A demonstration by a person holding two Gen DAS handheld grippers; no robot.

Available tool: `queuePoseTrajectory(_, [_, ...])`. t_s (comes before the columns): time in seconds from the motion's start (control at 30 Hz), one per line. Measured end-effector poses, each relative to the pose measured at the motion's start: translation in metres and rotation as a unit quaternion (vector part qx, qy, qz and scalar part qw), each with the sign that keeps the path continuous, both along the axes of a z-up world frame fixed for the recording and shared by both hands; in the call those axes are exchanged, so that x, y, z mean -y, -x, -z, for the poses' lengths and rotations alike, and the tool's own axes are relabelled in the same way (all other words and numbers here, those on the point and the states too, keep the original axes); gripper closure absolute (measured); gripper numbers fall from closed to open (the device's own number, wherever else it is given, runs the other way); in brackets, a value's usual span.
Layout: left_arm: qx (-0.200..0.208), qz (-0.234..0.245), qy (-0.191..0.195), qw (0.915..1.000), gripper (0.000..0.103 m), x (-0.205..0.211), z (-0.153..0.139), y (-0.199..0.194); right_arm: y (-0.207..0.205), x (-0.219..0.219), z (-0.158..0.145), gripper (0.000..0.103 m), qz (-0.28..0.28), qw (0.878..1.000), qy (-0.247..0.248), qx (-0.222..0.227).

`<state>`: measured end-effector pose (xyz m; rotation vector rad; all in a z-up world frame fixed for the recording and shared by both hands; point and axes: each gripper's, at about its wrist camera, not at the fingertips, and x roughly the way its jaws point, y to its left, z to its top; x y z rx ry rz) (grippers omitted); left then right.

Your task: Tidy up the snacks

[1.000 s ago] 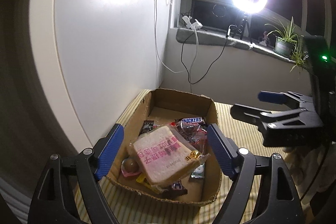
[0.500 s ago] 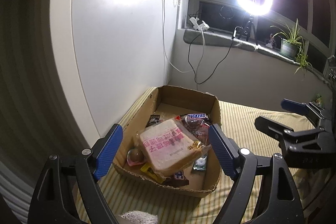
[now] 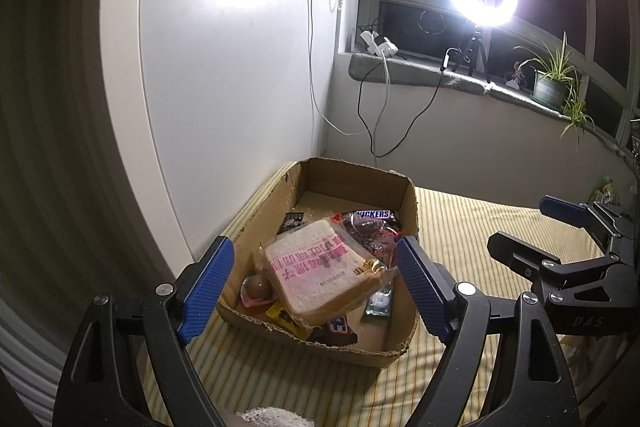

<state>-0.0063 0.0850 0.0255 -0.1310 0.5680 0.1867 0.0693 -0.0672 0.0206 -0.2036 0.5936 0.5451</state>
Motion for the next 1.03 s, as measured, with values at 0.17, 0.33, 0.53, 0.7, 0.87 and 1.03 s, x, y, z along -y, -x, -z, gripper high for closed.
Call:
queuePoseTrajectory(0.17, [-0.003, 0.001, -0.001, 1.0, 0.02, 0.0014, 0.0023, -0.0005, 0.0025, -0.0011, 0.0026, 0.0, 0.001, 1.0, 0.008, 0.001])
queuePoseTrajectory(0.33, [-0.004, 0.001, -0.004, 1.0, 0.02, 0.0024, 0.0036, -0.0017, 0.0018, -0.002, 0.0043, 0.0, 0.001, 1.0, 0.008, -0.002])
queuePoseTrajectory(0.53, [-0.004, 0.002, -0.003, 1.0, 0.02, 0.002, 0.0047, -0.0024, 0.0008, -0.002, 0.0045, 0.0, 0.002, 1.0, 0.005, -0.004])
queuePoseTrajectory(0.7, [-0.001, 0.005, -0.006, 1.0, 0.02, 0.0045, 0.0053, -0.0003, 0.0, -0.0013, 0.0052, 0.0, 0.005, 1.0, 0.004, -0.006])
queuePoseTrajectory(0.87, [-0.003, 0.006, -0.007, 1.0, 0.02, 0.0063, 0.0058, 0.0001, 0.0003, 0.0006, 0.0057, 0.0, 0.007, 1.0, 0.005, -0.006])
queuePoseTrajectory(1.03, [-0.006, 0.007, -0.011, 0.9999, 0.02, 0.0078, 0.0062, 0.0002, 0.0004, 0.0022, 0.0068, 0.0, 0.008, 1.0, 0.005, -0.006])
